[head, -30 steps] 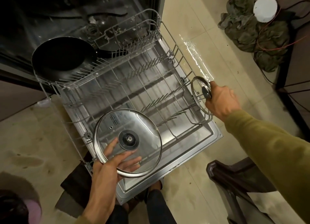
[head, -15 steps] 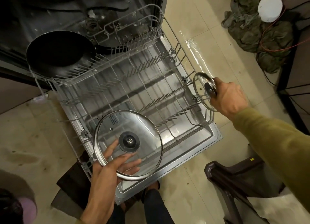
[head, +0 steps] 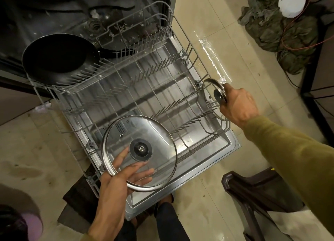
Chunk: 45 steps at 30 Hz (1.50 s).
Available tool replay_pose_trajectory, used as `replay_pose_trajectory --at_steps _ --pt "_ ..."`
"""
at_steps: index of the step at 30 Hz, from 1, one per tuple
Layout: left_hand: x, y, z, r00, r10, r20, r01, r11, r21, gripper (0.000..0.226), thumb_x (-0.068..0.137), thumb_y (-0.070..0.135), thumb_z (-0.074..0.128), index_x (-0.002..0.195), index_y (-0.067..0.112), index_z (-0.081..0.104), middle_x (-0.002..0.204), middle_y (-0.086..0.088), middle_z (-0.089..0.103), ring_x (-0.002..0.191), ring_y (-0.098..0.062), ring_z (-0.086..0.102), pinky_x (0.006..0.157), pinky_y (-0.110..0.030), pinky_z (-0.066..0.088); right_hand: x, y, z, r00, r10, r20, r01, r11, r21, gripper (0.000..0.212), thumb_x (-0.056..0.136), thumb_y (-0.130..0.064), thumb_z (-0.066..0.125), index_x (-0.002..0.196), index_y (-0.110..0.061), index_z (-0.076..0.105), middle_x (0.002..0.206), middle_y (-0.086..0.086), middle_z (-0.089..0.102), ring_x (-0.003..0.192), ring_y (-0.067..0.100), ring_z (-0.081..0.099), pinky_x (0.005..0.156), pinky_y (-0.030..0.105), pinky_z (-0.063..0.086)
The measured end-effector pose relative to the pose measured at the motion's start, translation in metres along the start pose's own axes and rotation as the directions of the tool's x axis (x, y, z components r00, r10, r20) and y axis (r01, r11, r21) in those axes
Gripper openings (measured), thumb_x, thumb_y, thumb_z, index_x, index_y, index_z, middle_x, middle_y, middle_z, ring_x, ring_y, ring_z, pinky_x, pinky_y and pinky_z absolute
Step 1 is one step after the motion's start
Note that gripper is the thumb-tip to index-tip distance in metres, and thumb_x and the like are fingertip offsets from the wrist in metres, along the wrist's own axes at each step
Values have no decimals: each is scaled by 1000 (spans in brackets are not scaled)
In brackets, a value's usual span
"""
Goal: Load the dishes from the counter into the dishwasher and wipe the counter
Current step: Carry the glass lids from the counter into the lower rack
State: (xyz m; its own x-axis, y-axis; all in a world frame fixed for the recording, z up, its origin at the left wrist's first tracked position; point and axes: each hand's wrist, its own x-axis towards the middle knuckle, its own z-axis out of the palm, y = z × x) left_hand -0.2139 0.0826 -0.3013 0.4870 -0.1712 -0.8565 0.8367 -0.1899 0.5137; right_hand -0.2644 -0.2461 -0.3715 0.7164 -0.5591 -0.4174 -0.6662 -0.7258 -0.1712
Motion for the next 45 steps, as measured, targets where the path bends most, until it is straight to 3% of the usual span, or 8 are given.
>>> replay_pose_trajectory --at_steps 5,9,12,26,31,36,41,45 --pt "3 -4 0 1000 -15 4 15 1000 -24 55 86 -1 55 135 24 55 103 -21 75 87 -40 74 85 -49 57 13 -10 1 997 38 63 -33 996 -83 34 95 -7 56 127 -10 44 75 4 51 59 15 53 49 24 41" --pt "-3 -7 -3 999 -13 37 14 999 -33 38 92 5 55 127 21 59 109 -14 75 96 -31 74 72 -39 63 14 -17 5 996 29 79 -17 989 -148 43 95 -2 54 133 -11 36 78 7 53 64 21 57 56 33 53" --pt "-2 -7 -5 999 -17 30 18 998 -54 54 83 0 64 132 21 57 103 -20 75 89 -37 74 70 -42 63 16 -17 8 999 18 37 -12 989 -145 41 97 -6 53 132 -13 33 76 8 53 61 20 55 53 35 53" --pt "-1 -16 -9 1000 -13 -8 13 1000 1 57 82 2 57 137 20 55 101 -22 75 88 -39 74 89 -50 54 24 -25 12 998 46 38 -42 992 -116 40 94 -9 58 128 -11 37 75 5 46 61 17 48 52 31 45" --pt "0 -18 -10 1000 -31 -5 31 1000 -7 53 89 -3 54 136 22 57 101 -21 75 88 -38 74 73 -42 63 47 -29 12 998 -8 56 22 967 -253 25 100 -13 49 124 -8 44 80 9 51 61 18 50 56 32 48" --pt "-1 -18 -9 999 -38 0 38 999 1 52 90 -4 54 135 23 57 100 -19 76 87 -37 75 80 -46 59 51 -19 28 997 45 56 -38 992 -122 27 100 -16 51 126 -10 42 79 7 55 61 19 55 49 30 46" --pt "-1 -14 -9 999 -44 15 44 999 -14 57 86 -3 58 136 22 55 99 -21 75 86 -38 75 86 -47 54 31 -5 47 985 132 115 -154 967 205 35 100 -25 52 129 -16 35 85 9 60 75 28 64 67 42 59" --pt "3 -16 -12 999 -25 25 25 1000 -6 55 87 -2 55 136 22 55 101 -21 75 88 -40 74 85 -47 55 37 -8 45 983 148 111 -167 969 182 39 99 -24 54 131 -18 33 91 14 63 68 25 61 57 37 55"
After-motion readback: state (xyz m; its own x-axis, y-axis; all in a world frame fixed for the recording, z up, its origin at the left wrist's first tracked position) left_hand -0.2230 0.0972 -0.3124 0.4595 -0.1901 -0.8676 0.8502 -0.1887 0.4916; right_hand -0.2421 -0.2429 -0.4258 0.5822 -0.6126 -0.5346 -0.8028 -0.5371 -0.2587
